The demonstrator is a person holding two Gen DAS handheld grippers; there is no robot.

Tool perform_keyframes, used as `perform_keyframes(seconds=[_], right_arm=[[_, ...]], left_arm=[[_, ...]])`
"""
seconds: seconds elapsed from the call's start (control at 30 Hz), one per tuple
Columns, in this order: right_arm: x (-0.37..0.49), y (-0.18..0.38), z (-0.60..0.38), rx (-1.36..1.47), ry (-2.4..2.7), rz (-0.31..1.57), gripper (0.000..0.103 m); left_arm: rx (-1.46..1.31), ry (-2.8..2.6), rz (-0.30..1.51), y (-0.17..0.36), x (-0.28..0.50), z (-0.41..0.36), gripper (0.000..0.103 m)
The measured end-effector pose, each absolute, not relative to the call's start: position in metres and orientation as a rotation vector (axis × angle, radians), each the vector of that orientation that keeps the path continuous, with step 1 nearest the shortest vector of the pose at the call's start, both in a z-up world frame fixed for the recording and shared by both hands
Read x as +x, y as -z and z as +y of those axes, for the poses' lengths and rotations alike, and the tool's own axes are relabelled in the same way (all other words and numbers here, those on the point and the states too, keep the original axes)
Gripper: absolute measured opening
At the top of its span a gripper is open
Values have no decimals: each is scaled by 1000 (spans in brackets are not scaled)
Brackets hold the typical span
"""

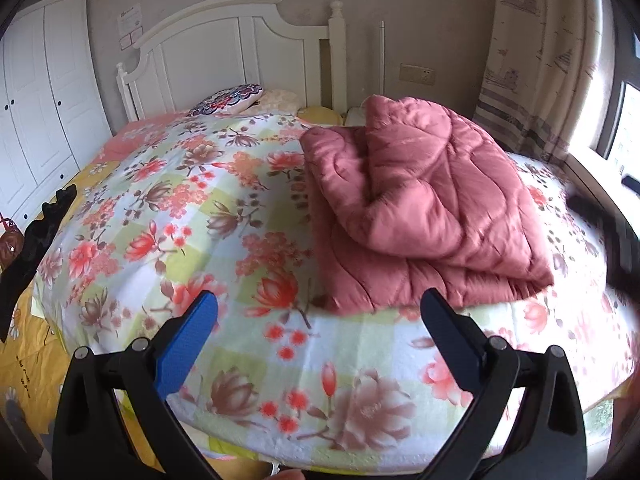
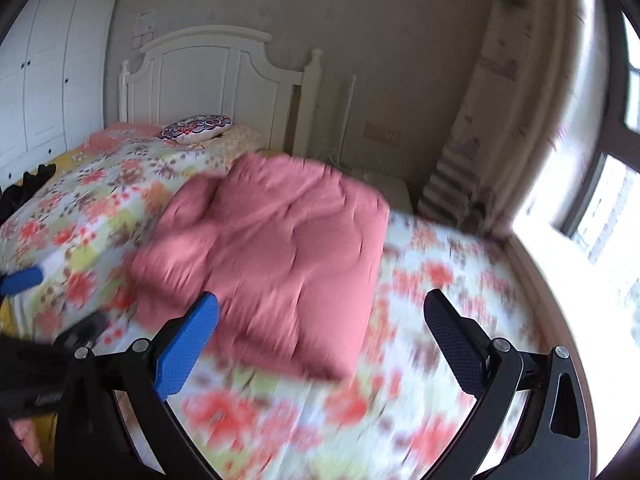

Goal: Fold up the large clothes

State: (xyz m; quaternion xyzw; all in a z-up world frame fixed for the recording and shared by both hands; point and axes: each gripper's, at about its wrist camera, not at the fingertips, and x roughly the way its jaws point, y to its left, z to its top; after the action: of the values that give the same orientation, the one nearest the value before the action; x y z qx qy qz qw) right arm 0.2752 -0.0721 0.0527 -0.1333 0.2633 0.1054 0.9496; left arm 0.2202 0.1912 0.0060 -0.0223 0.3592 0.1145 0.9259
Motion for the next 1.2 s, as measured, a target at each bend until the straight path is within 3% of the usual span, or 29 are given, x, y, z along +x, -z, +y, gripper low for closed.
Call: perform_keyframes(seconds=[0.13, 0.3, 0.47, 0.73, 1.07, 1.2], right_arm=[[371, -75, -58, -402, -201, 593, 98], [478, -60, -34, -549, -194, 713, 98], [541, -29, 18, -628, -285, 820, 98], [563, 38, 82, -660, -319, 942, 98], [506, -35, -8, -439, -358, 866, 98], [483, -5, -36, -500, -244, 921, 98]], left_arm=[[-53, -262, 716, -28, 248, 207, 101], [-66, -257, 704, -52, 302, 211, 101], [0, -252, 752, -23, 353, 199, 101], [-93, -289, 853, 41, 376, 235, 101], [-80, -277, 880, 53, 377, 237, 101], [-86, -276, 877, 54, 373, 237, 101]])
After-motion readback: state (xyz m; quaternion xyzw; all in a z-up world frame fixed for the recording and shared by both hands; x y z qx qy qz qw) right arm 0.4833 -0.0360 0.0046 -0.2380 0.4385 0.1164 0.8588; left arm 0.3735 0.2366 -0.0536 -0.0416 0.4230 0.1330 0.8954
